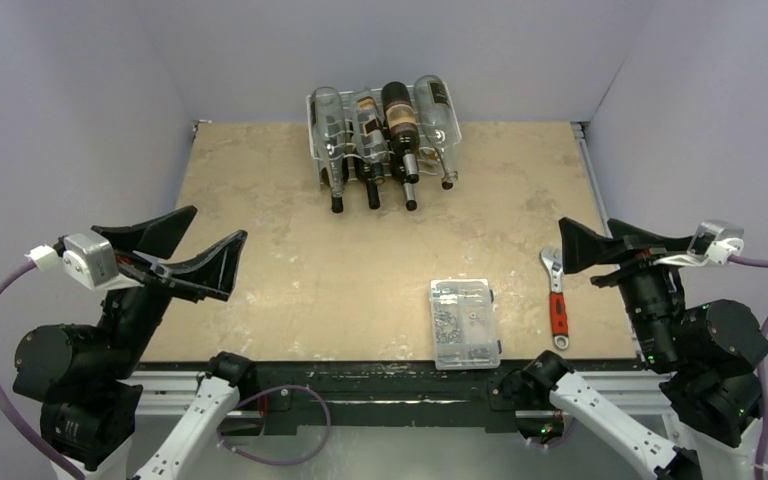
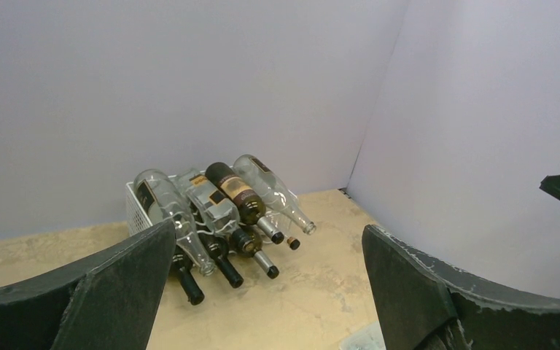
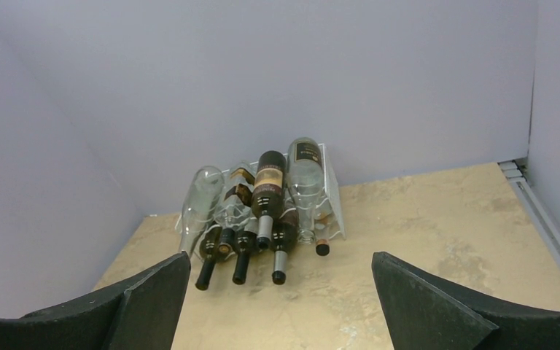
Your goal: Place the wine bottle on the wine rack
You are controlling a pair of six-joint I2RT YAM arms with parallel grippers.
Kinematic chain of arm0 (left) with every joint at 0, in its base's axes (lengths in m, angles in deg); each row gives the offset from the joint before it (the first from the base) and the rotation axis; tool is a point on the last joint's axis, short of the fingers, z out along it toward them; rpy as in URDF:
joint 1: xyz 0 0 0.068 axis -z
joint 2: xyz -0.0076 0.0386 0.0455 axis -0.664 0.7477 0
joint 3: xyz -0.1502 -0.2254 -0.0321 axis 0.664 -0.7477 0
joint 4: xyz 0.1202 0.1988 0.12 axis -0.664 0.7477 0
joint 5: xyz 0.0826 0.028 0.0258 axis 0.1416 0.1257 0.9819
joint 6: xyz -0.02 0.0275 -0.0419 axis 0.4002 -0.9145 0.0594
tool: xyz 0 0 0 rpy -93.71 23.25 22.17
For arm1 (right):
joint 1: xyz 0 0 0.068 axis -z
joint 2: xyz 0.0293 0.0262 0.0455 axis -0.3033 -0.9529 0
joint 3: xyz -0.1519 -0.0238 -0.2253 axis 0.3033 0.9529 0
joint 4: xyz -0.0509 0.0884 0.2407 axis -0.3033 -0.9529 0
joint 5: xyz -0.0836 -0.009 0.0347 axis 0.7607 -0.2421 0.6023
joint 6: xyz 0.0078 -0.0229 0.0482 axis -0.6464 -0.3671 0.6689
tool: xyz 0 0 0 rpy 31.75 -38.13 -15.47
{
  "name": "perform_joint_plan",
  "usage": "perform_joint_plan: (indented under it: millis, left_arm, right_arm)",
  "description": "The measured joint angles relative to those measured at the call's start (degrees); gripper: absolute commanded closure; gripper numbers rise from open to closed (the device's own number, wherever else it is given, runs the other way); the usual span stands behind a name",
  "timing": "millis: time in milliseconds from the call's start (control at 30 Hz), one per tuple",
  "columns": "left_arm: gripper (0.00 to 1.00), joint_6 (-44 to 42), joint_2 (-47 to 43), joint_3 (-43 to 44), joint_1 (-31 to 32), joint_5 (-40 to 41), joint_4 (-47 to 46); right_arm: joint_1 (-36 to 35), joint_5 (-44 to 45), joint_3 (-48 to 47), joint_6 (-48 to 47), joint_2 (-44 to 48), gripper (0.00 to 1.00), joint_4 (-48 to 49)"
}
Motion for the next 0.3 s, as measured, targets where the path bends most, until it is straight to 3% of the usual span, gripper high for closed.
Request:
perform_joint_plan:
  millis: [300]
  left_arm:
    - [0.0, 0.9, -0.9, 0.1, 0.0, 1.7, 1.4]
  right_arm:
    - [0.0, 2.6, -1.4, -0.1, 0.1, 0.01, -1.5]
